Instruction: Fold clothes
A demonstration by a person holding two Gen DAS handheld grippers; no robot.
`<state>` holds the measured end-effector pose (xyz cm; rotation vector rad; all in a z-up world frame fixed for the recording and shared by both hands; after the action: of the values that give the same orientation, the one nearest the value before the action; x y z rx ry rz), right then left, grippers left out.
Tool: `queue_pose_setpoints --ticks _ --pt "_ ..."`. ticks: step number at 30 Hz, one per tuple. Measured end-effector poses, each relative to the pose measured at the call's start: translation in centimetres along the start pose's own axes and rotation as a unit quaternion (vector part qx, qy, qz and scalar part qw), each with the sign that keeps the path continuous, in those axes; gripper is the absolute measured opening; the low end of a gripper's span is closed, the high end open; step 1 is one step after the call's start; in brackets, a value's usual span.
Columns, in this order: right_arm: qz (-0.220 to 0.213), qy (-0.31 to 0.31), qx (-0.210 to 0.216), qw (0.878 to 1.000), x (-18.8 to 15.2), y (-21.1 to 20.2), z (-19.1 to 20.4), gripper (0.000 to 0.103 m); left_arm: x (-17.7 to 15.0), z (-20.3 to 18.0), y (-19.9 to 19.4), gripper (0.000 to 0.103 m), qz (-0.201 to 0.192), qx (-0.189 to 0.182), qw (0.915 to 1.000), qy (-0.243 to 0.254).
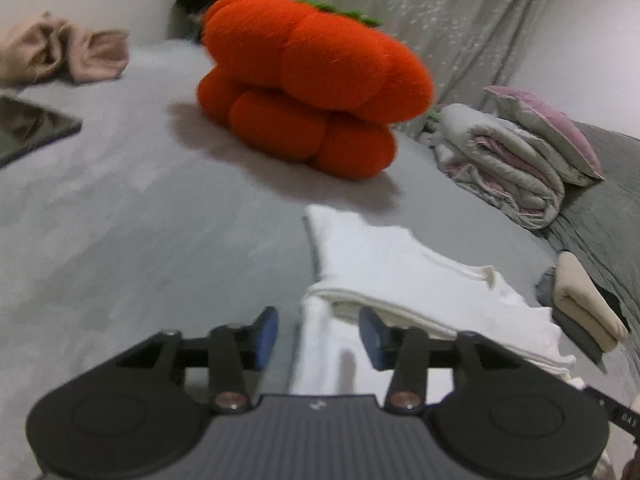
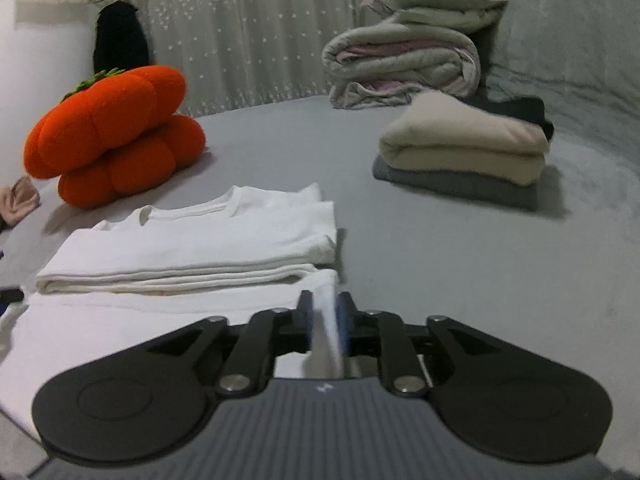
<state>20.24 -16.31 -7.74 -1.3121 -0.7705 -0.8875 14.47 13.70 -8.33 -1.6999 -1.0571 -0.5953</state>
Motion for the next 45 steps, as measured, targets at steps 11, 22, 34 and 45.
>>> queue_pose_setpoints --ticks 11,22,34,45 --pt "0.014 -0.042 0.087 0.995 0.0 -1.1 6.8 0.063 -2.4 -7.8 -1.7 0.102 -0.002 -0.098 0.9839 0.150" --pt "0.059 -0.071 0.092 0.992 -2.9 0.4 9.1 0.090 -6.4 -7.8 0.2 0.102 0.072 -0.046 0.9688 0.233" --pt "0.060 -0.084 0.070 0.992 -3.4 -0.6 6.7 0.098 -6.1 -6.0 -1.3 0.103 0.074 -0.048 0.9639 0.251" --pt "0.057 -0.100 0.075 0.990 -4.2 -2.4 4.4 0.102 -6.4 -4.9 -2.8 0.103 0.075 -0.054 0.9606 0.262"
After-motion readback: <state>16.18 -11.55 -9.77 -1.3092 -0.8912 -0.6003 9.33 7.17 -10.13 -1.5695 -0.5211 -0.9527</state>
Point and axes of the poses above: each gripper's, at about its wrist camera, not at the fingertips, and y roughly the way its jaws point, z to its left, x to its top, the point moved 6 cm from there along y, roughly the way its jaws point, and after that the axes turned 1 degree about -z, right-handed, at the moved point
